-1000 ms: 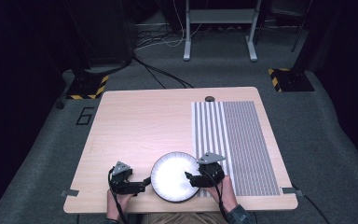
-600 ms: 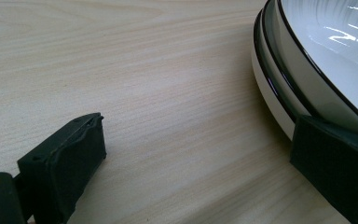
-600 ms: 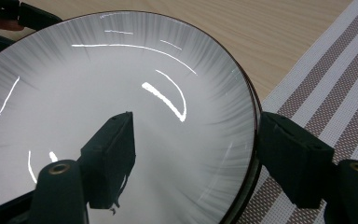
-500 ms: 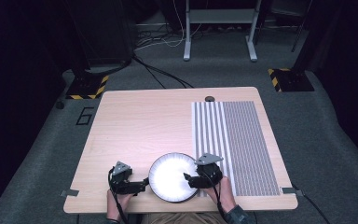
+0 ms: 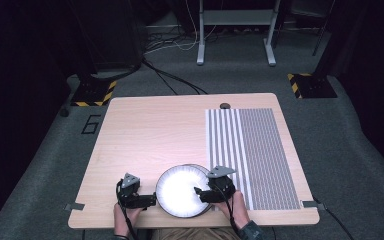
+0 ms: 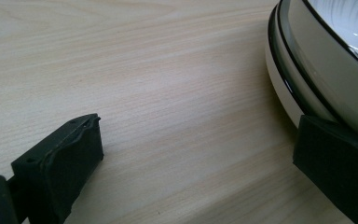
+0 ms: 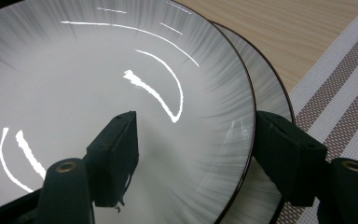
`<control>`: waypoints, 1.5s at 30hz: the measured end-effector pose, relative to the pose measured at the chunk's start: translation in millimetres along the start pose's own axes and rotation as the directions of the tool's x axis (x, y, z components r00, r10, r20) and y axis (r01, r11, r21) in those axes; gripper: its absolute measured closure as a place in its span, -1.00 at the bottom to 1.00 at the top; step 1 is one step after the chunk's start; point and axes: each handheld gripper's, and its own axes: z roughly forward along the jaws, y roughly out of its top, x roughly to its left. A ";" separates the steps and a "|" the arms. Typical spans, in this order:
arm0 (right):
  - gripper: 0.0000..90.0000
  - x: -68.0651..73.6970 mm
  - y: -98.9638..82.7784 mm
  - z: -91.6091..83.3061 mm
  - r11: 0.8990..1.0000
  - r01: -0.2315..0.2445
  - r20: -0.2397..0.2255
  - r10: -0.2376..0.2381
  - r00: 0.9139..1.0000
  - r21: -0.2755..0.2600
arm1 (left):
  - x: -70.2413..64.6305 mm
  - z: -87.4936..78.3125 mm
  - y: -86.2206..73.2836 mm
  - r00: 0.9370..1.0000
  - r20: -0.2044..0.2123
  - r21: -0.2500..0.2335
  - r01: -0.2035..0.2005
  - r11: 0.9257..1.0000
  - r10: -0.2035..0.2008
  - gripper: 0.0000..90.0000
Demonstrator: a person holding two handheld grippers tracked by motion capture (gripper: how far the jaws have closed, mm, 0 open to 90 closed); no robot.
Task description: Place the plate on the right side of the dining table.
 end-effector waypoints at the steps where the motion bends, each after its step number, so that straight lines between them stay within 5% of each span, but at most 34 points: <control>1: -0.32 0.3 -0.1 0.6 1.000 0.002 0.001 -0.002 1.000 0.003 | 0.8 -1.1 0.4 1.000 -0.002 -0.001 0.001 1.000 -0.001 -0.98; 14: -0.34 0.2 -3.4 8.0 1.000 -0.022 -0.016 0.022 1.000 -0.022 | 9.3 -20.8 10.5 0.999 -0.030 -0.053 0.031 0.998 -0.032 -1.00; 27: -0.16 -1.6 -5.9 8.1 0.998 -0.052 -0.005 0.052 0.999 -0.045 | 6.4 -38.0 28.0 0.997 0.043 -0.101 0.064 0.993 -0.060 -0.97; 34: -0.15 -2.4 -5.8 8.3 0.998 -0.053 -0.010 0.052 0.999 -0.045 | -5.3 -33.5 32.2 0.997 0.079 -0.081 0.034 0.996 -0.027 -0.94; 39: -0.13 -2.9 -5.5 8.2 0.998 -0.054 -0.013 0.054 0.998 -0.043 | -11.9 -25.5 32.6 0.995 0.103 -0.044 0.020 0.999 -0.015 -0.62; 42: -0.13 -3.0 -5.5 8.2 0.998 -0.054 -0.014 0.053 0.998 -0.042 | -19.0 -20.4 32.4 0.994 0.112 -0.026 0.010 1.000 -0.007 -0.18; 45: -0.11 -3.1 -5.6 8.1 0.998 -0.055 -0.014 0.054 0.998 -0.043 | -21.2 -18.3 31.3 0.993 0.117 -0.018 0.003 1.000 -0.001 0.06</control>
